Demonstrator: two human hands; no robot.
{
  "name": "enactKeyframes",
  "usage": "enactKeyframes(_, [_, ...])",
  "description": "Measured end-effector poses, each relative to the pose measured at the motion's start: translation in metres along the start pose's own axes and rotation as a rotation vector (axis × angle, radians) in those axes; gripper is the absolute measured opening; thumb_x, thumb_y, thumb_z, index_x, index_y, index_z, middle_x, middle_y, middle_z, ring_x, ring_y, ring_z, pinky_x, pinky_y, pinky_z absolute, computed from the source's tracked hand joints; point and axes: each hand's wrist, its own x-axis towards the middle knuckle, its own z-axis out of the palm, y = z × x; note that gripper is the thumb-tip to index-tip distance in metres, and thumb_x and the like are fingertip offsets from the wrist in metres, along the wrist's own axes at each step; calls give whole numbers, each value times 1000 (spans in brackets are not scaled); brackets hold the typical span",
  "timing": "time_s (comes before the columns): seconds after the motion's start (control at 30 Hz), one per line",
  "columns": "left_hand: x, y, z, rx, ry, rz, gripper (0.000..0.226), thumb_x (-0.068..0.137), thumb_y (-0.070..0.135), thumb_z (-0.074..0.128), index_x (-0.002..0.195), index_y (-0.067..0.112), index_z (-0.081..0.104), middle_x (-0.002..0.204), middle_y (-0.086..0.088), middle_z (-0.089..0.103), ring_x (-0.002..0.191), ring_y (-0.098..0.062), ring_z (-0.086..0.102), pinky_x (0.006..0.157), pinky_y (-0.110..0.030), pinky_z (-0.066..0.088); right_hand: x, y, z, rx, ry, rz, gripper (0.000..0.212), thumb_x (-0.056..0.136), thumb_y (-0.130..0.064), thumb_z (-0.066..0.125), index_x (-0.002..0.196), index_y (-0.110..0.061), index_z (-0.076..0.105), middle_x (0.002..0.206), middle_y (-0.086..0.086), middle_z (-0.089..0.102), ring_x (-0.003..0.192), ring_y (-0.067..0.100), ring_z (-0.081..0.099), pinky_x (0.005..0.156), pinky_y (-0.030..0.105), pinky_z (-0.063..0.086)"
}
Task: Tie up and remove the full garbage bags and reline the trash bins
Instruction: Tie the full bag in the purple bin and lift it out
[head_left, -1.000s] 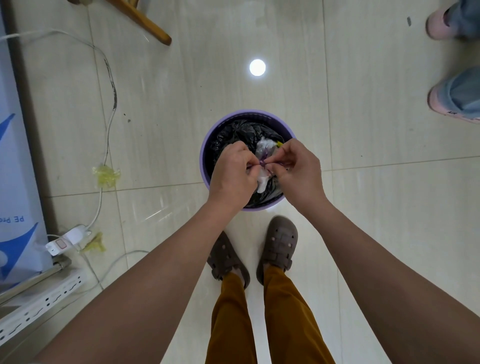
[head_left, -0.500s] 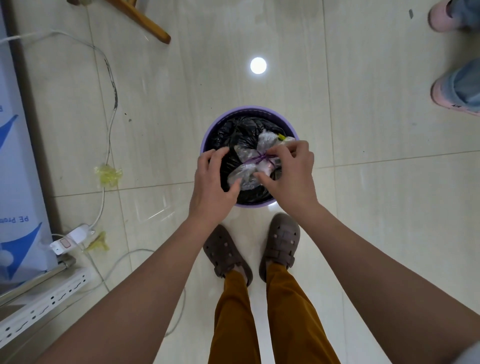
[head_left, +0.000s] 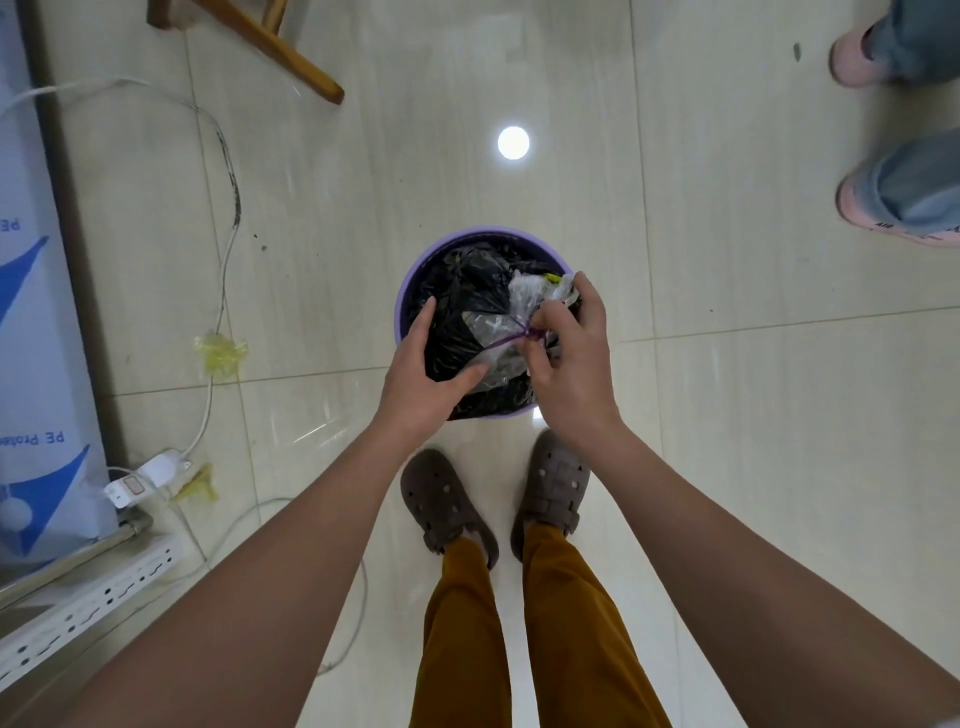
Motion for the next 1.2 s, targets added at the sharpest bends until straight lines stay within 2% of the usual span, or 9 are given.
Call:
enactKeyframes(0.2, [-33,44,-10,-120,25,-7,87,82,34,75,149,45,20,151,12,36,137,-10,37,110,-43,39,-12,-39,-27,24,58,7,22,89,0,59,87,-21,51,157,11,19,121,-29,18,87,-3,33])
enactKeyframes(0.33, [-57,76,-22,-159,17,2,82,81,31,77,147,40,29,148,12,40,133,-10,42,107,-39,43,-28,-71,-51,49,63,22,22,90,-1,60,87,-21,51,157,10,19,115,-38,9,91,4,38])
enactKeyframes(0.4, [-71,91,-31,-150,16,14,77,79,31,78,142,41,35,142,13,45,126,-4,45,99,-25,48,-38,-88,-64,59,62,33,19,89,-3,61,88,-20,52,158,8,18,118,-33,16,92,9,39])
enactKeyframes(0.5, [-89,114,-44,-115,-8,53,70,77,32,80,134,43,41,131,15,52,117,1,51,76,-7,48,-48,-110,-84,48,78,21,14,88,-3,64,89,-14,56,157,10,20,114,-34,19,86,-4,31])
enactKeyframes(0.67, [-120,149,-59,-110,-50,88,63,76,32,80,124,49,44,123,15,56,111,-1,56,70,-11,51,-71,-145,-115,64,158,-24,14,85,4,63,87,-9,58,153,18,26,107,-40,20,82,-8,27])
enactKeyframes(0.83, [-158,179,-70,-73,-108,173,61,80,26,76,128,45,44,128,11,52,115,-6,55,81,-17,53,-108,-184,-143,70,275,-21,29,85,1,65,82,-25,52,153,15,27,114,-38,14,84,-8,26])
enactKeyframes(0.93, [-186,198,-77,-42,-151,243,62,79,27,77,129,43,44,134,8,48,118,-9,54,86,-21,53,-139,-205,-161,98,342,16,39,86,-3,66,79,-36,47,154,8,26,129,-28,9,86,-7,24])
enactKeyframes(1.1, [-237,234,-78,-16,-281,327,65,78,22,78,132,36,46,133,9,52,120,-9,54,95,-32,52,-197,-234,-193,139,493,81,39,85,-2,68,78,-35,48,153,9,28,137,-4,15,86,-8,20])
enactKeyframes(1.2, [-266,255,-70,61,-354,376,67,75,24,80,132,35,47,129,9,55,117,-9,56,97,-39,52,-236,-246,-215,155,589,111,39,84,-3,68,77,-36,48,153,8,29,136,-8,14,88,-8,19])
